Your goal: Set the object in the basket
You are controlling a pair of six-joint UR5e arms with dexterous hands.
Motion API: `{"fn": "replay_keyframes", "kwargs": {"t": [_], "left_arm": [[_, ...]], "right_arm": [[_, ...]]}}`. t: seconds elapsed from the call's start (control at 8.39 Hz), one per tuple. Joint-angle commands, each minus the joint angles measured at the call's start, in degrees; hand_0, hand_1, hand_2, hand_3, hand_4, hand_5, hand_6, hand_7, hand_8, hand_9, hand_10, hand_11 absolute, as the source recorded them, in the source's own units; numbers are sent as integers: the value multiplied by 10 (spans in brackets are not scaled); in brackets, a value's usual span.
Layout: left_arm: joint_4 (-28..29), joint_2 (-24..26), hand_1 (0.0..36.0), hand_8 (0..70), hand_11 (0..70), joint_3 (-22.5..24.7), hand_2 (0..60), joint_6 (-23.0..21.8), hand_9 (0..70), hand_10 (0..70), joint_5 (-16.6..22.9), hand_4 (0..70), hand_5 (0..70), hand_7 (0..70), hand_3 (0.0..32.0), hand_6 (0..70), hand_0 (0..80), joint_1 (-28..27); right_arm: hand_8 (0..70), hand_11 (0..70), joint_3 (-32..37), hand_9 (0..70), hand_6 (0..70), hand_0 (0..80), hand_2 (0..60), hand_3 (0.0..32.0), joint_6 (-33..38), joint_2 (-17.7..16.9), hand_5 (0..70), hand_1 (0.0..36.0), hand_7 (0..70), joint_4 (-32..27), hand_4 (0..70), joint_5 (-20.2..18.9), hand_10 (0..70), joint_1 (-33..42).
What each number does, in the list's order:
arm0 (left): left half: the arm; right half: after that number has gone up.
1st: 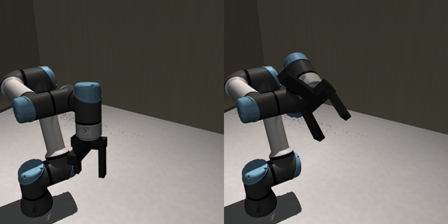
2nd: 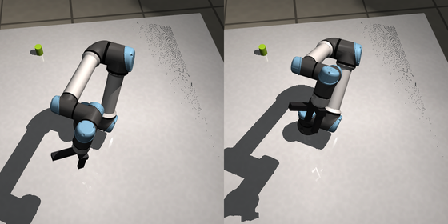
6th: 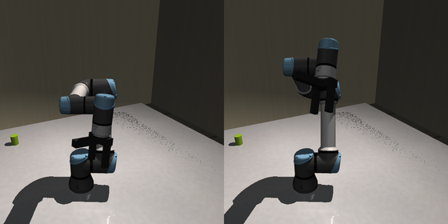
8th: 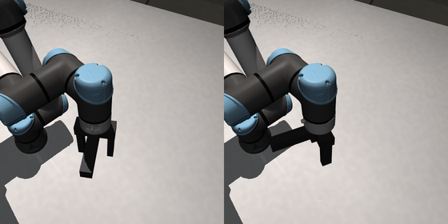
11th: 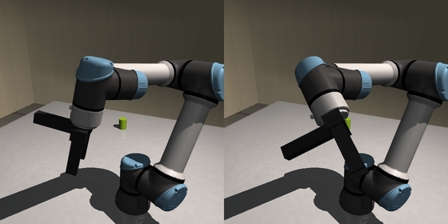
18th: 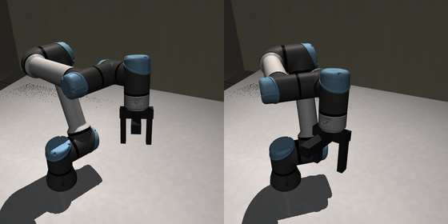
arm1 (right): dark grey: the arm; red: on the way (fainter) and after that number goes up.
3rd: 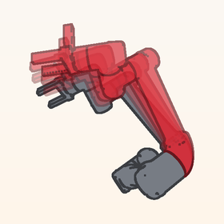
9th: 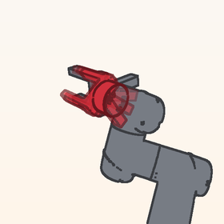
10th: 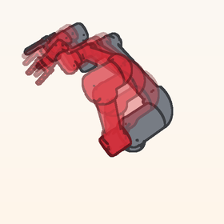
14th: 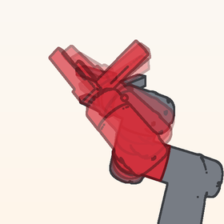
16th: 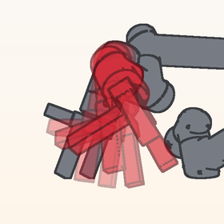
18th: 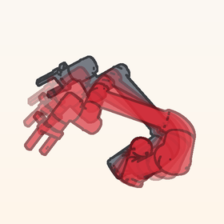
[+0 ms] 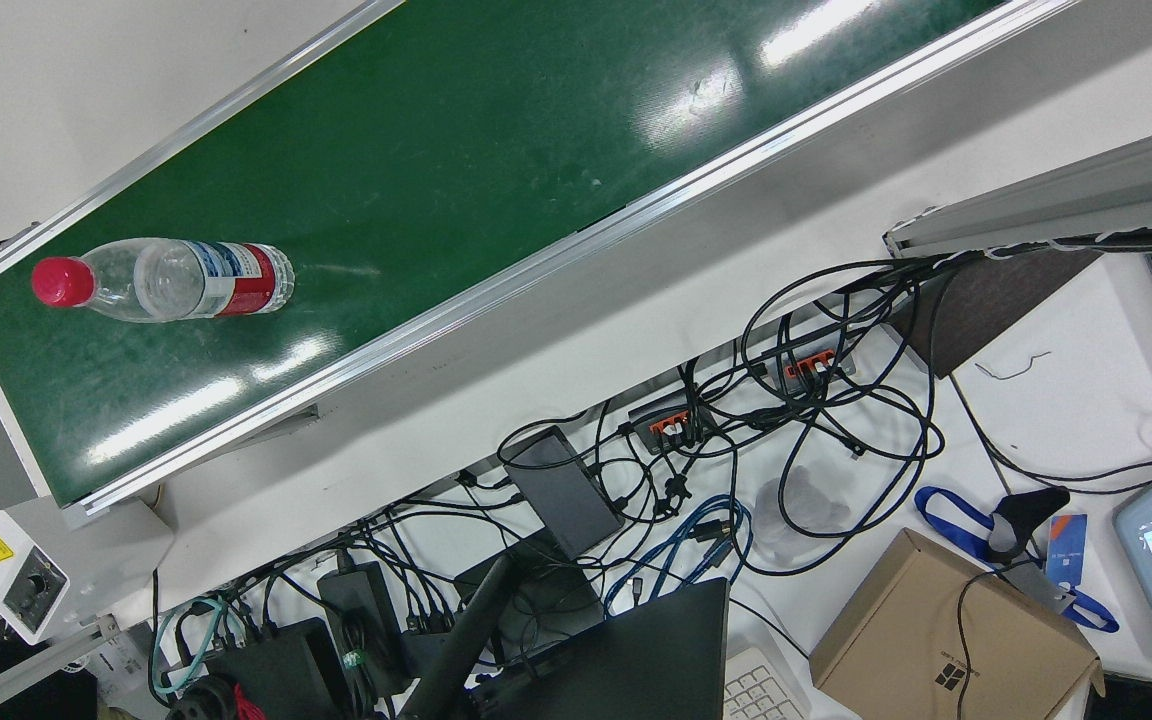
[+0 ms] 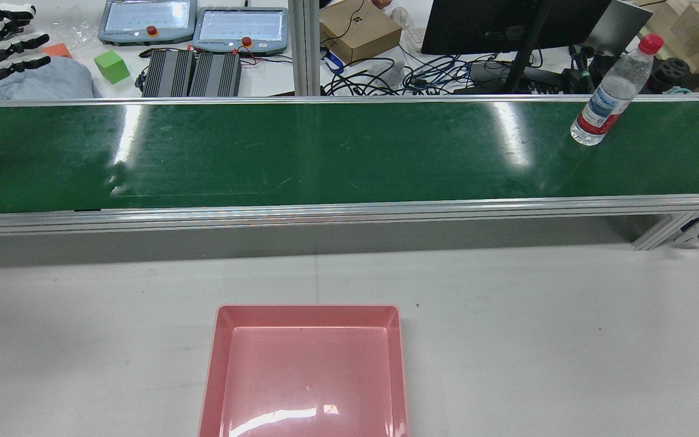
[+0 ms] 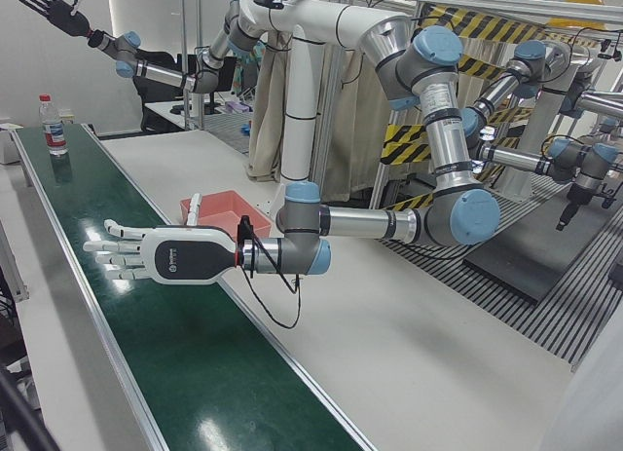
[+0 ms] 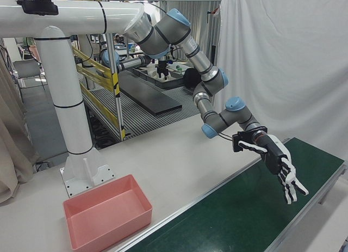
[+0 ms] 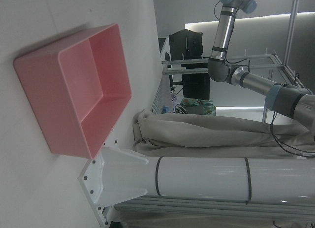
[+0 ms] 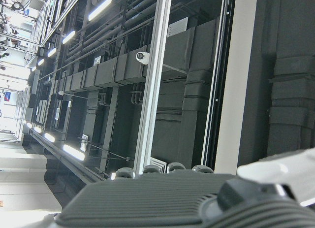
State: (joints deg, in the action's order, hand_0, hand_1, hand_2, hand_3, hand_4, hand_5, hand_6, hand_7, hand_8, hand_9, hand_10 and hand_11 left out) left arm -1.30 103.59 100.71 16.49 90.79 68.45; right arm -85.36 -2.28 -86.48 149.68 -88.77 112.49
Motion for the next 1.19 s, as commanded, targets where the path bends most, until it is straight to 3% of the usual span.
{"fn": "replay_keyframes", "kwargs": {"t": [0.0, 1.07], "left_arm": [[-16, -3, 0, 84, 108, 25, 0, -2, 94, 74, 1, 0, 313, 21, 102, 37, 425, 2], [-19, -3, 0, 111, 126, 25, 0, -2, 114, 88, 0, 26, 320, 30, 92, 50, 430, 1]], "right_arm": [[0, 0, -1, 0, 0, 0, 0, 0, 0, 0, 0, 0, 0, 0, 0, 0, 0, 0], [0, 0, -1, 0, 0, 0, 0, 0, 0, 0, 0, 0, 0, 0, 0, 0, 0, 0]]}}
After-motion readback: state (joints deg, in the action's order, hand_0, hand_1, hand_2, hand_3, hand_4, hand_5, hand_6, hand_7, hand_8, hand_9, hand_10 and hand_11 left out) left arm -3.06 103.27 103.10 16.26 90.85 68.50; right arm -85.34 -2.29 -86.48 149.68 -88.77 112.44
